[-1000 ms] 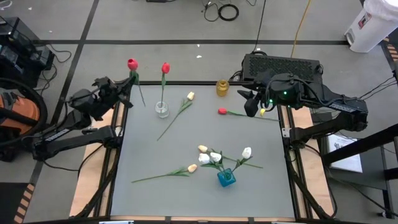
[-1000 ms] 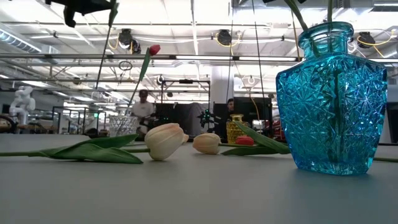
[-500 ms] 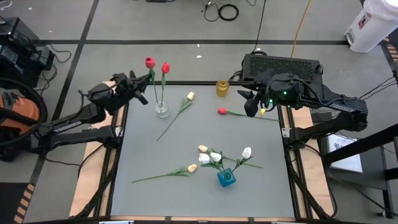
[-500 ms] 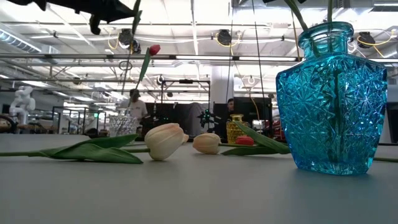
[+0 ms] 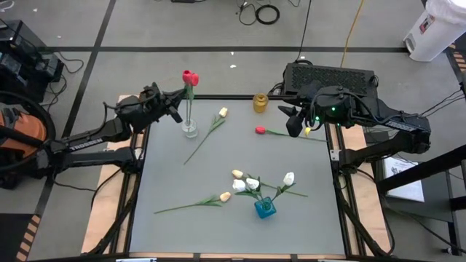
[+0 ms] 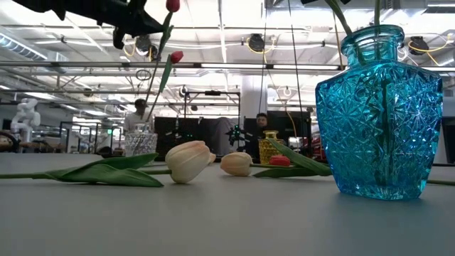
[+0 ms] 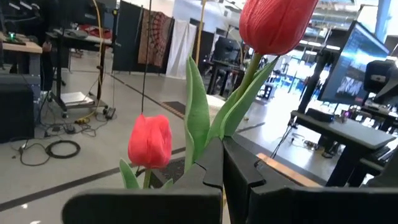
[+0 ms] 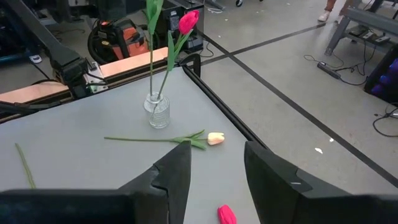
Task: Sort flowers into vase by color
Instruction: Put the left red tulip into the transparent vase
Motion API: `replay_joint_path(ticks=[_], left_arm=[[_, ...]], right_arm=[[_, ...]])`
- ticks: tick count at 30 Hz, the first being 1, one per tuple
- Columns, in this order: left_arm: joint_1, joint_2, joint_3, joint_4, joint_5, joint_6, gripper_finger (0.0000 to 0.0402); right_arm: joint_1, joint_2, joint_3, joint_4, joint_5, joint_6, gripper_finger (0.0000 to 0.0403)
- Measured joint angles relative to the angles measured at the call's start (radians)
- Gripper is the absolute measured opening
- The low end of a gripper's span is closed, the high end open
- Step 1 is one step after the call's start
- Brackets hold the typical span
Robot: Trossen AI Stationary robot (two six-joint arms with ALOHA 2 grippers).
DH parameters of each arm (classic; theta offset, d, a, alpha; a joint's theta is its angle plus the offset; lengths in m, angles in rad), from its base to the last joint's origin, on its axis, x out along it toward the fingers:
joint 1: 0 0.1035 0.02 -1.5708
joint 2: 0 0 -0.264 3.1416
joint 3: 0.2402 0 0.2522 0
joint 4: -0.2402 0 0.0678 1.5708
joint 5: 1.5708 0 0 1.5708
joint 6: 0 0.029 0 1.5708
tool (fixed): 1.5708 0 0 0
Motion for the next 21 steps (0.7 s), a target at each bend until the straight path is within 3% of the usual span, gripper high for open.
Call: replay_joint_path(ticks=[21], left_arm=[[0.086,0.018,0.001,0.0,0.068,0.0,0.0]], right_arm=[[0.0,0.0,0.0,0.001,0.0,-0.002,0.0141]])
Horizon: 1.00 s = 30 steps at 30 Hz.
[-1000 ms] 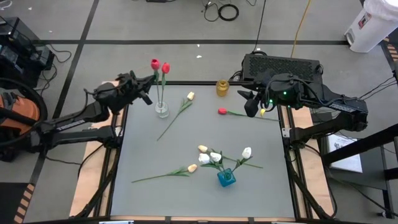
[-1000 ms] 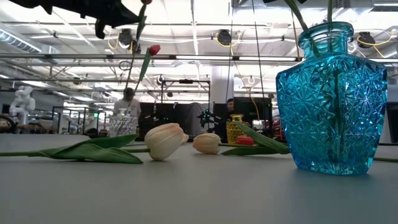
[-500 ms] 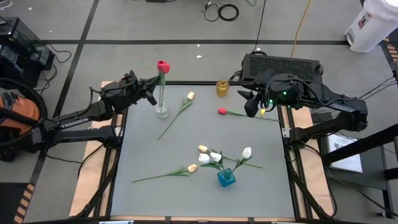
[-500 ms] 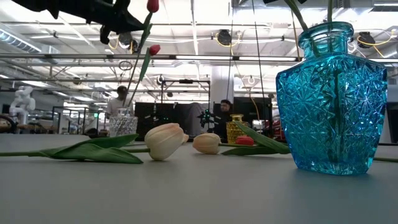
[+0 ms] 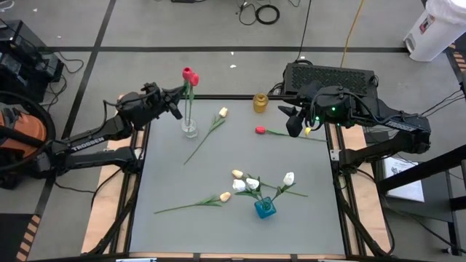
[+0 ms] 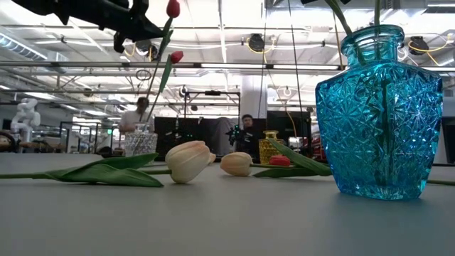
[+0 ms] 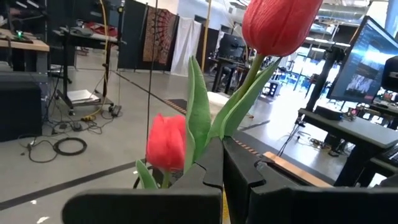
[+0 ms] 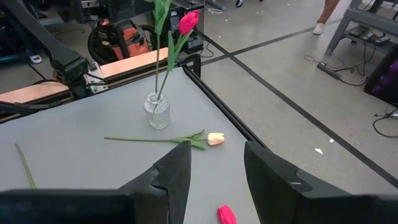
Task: Sort flowers into vase by color
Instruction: Put the left red tulip into the transparent vase
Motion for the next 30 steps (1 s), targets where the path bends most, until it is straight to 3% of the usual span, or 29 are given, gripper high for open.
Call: replay_joint_path(ticks=[30], left_arm=[[0.005,0.002,0.0,-0.004,0.007,-0.077,0.0]], right_arm=[[0.0,0.0,0.0,0.001,0.0,0.0,0.0141]])
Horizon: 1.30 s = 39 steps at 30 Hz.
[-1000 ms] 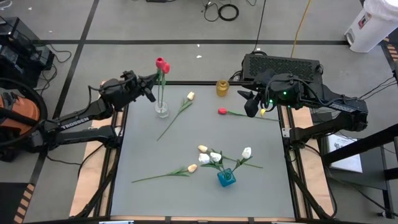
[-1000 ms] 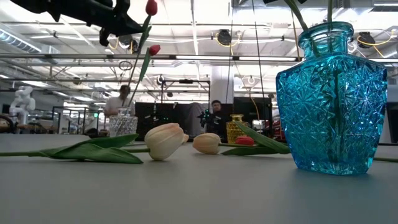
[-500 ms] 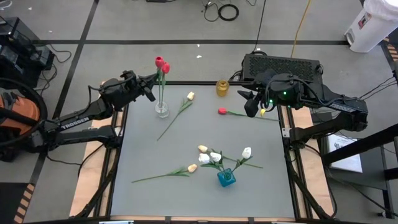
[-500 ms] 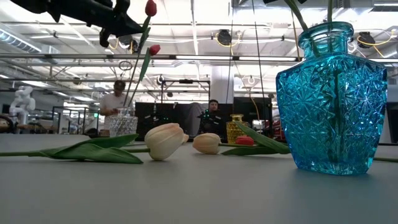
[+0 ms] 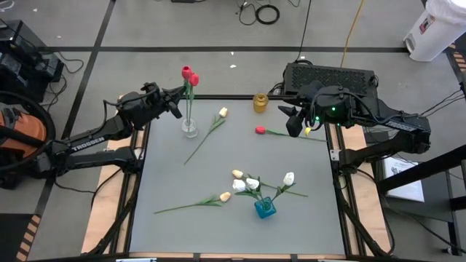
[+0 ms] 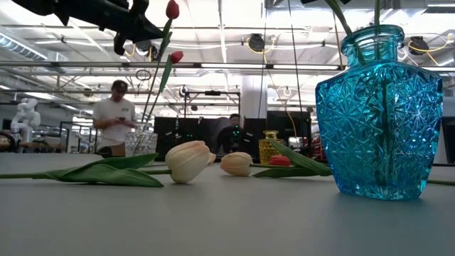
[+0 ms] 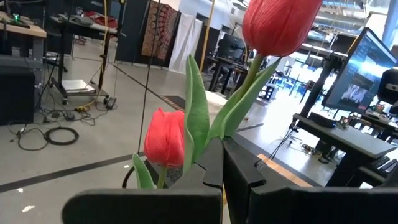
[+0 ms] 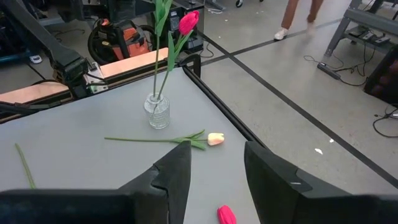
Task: Sort flowers into vase by color
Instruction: Put the left red tulip into the transparent vase
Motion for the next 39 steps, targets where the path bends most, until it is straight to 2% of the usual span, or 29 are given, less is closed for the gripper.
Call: replay_joint_path(ticks=[29,39], left_arm=[[0.0,0.0,0.0,-0.049,0.0,0.007,0.0024],[-0.001,0.0,0.0,-0.088,0.046,0.025,0.0025]], right_arm=[[0.0,0.0,0.0,0.0,0.0,-0.008,0.0141],[0.0,0.0,0.0,0.001,0.0,-0.018,0.0141]])
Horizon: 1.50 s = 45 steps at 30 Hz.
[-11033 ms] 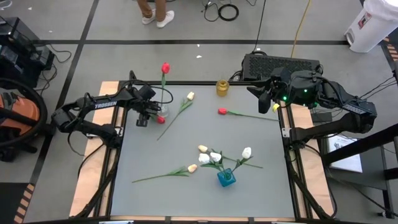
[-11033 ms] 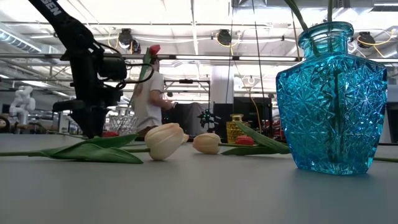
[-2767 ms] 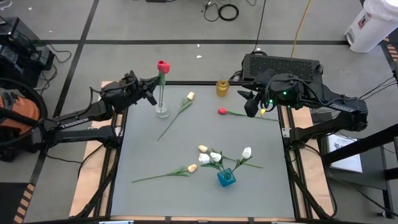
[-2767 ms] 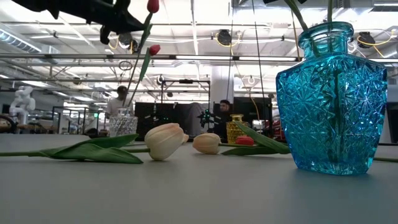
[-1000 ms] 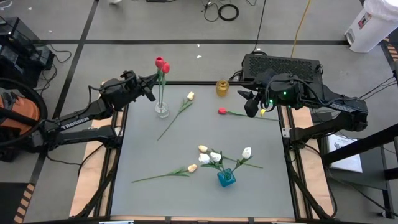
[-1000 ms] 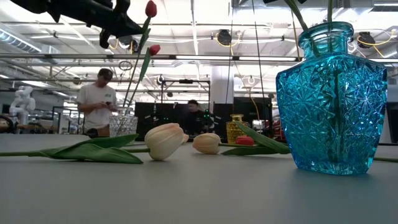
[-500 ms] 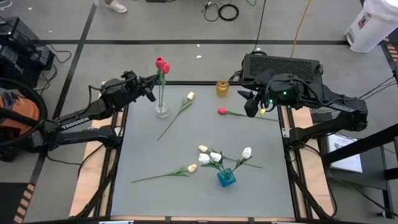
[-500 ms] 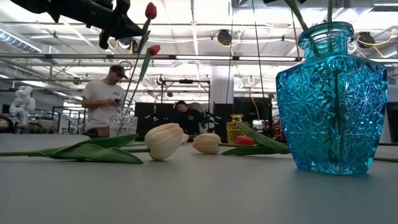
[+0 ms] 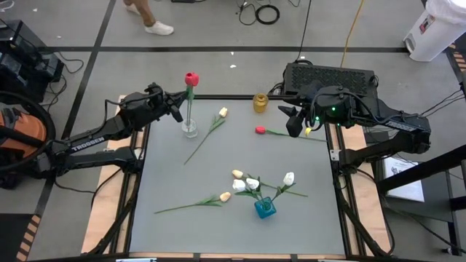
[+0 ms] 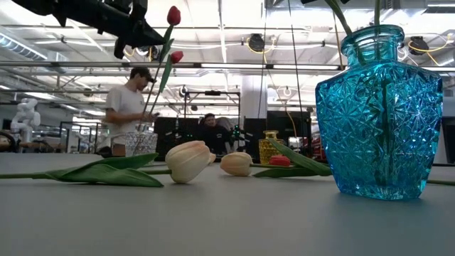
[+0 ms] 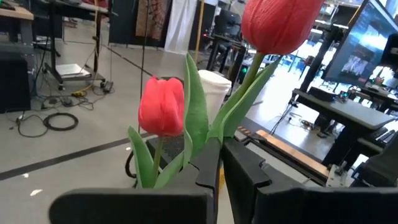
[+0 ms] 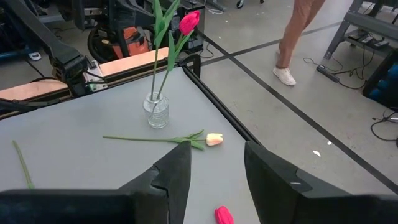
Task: Sort flowers into vase by color
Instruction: Put the left red tulip into the transparent vase, then put the red tulip into the transparent vase
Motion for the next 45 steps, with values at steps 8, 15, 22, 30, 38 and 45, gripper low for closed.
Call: replay_joint_path(ticks=[8,15,22,30,38,45], left_arm=[[0.0,0.0,0.0,-0.017,0.011,0.0,0.0028],[0.0,0.0,0.0,-0.018,0.023,-0.023,0.0103],[0.0,0.0,0.0,-0.02,0.025,-0.027,0.0153],[0.0,-0.005,0.016,-0.021,0.056,-0.079,0.0155],[0.0,-0.029,0.069,-0.018,0.121,-0.078,0.0155],[0.0,-0.059,0.127,-0.018,0.129,-0.077,0.0155]], right_arm=[[0.0,0.0,0.0,0.0,0.0,0.0,0.0141],[0.0,0.0,0.0,0.0,0.0,0.0,0.0141],[0.0,0.0,0.0,0.0,0.0,-0.003,0.0141],[0.0,0.0,0.0,-0.02,0.002,-0.004,0.0141],[0.0,0.0,0.0,-0.024,0.004,-0.012,0.0141],[-0.001,-0.018,0.0,-0.111,0.004,-0.026,0.0141]])
